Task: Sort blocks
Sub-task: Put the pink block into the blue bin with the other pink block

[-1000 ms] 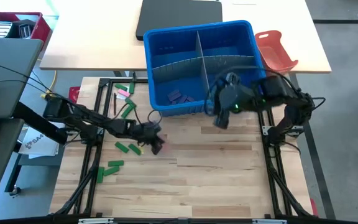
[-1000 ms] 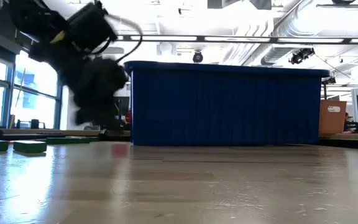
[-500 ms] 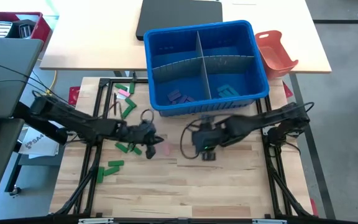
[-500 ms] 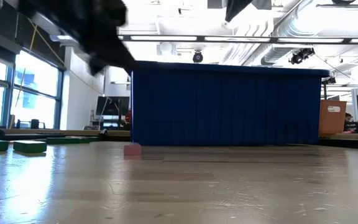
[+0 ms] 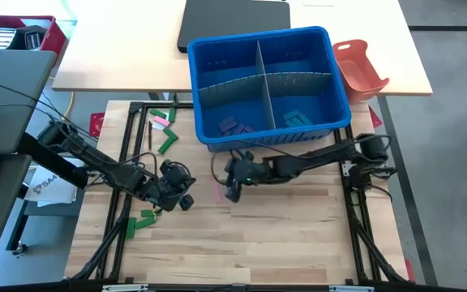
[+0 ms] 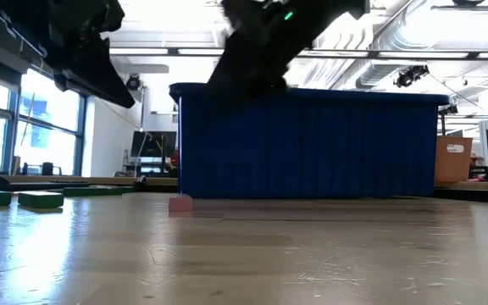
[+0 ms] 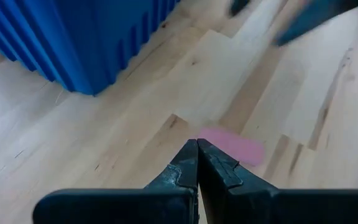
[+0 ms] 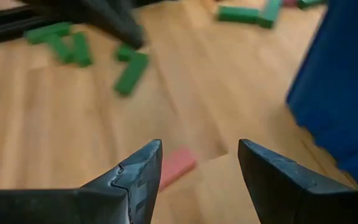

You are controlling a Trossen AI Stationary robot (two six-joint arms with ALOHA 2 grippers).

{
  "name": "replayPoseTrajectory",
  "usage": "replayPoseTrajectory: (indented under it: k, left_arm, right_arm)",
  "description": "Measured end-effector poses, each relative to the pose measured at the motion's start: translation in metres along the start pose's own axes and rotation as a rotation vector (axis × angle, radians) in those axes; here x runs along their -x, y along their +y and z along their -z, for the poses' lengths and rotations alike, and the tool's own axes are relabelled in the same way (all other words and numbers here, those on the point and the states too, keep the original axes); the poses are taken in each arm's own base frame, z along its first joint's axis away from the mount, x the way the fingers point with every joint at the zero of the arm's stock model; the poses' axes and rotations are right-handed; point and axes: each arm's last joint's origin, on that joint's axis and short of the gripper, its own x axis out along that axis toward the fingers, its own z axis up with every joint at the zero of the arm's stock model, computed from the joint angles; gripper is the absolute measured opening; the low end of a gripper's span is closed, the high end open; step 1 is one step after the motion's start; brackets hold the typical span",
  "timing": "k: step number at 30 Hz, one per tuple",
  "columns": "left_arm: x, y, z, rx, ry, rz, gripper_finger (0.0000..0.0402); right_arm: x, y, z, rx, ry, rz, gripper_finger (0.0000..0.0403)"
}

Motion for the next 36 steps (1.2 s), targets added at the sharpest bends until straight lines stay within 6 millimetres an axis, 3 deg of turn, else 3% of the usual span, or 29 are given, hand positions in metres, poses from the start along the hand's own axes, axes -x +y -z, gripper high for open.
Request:
replayPoseTrajectory:
  k: [8,12,18,25,29,36]
  left_arm:
    - [-0.007,-0.004,0.006,0.006,0.053,0.005,0.0]
    - [-0.008,-0.006,0.009,0.032,0.071,0.011,0.0]
    - [-0.004,-0.012,0.016,0.066,0.084,0.033,0.0]
    - [0.01,-0.022,0.026,0.12,0.08,0.093,0.0]
    - [0.019,-0.027,0.032,0.152,0.054,0.117,0.0]
    - [0.035,-0.034,0.043,0.2,0.003,0.156,0.0]
  right_arm:
    - [-0.058,0.018,-0.004,-0.048,0.209,-0.08,0.0251]
    - [-0.078,0.024,-0.005,-0.093,0.308,-0.035,0.0278]
    - [-0.107,0.029,0.005,-0.156,0.404,0.034,0.0283]
    - [-0.117,0.026,0.016,-0.244,0.479,0.102,0.0282]
    - [-0.113,0.025,0.021,-0.201,0.53,0.124,0.0269]
    - [-0.095,0.028,0.037,-0.047,0.675,0.272,0.0189]
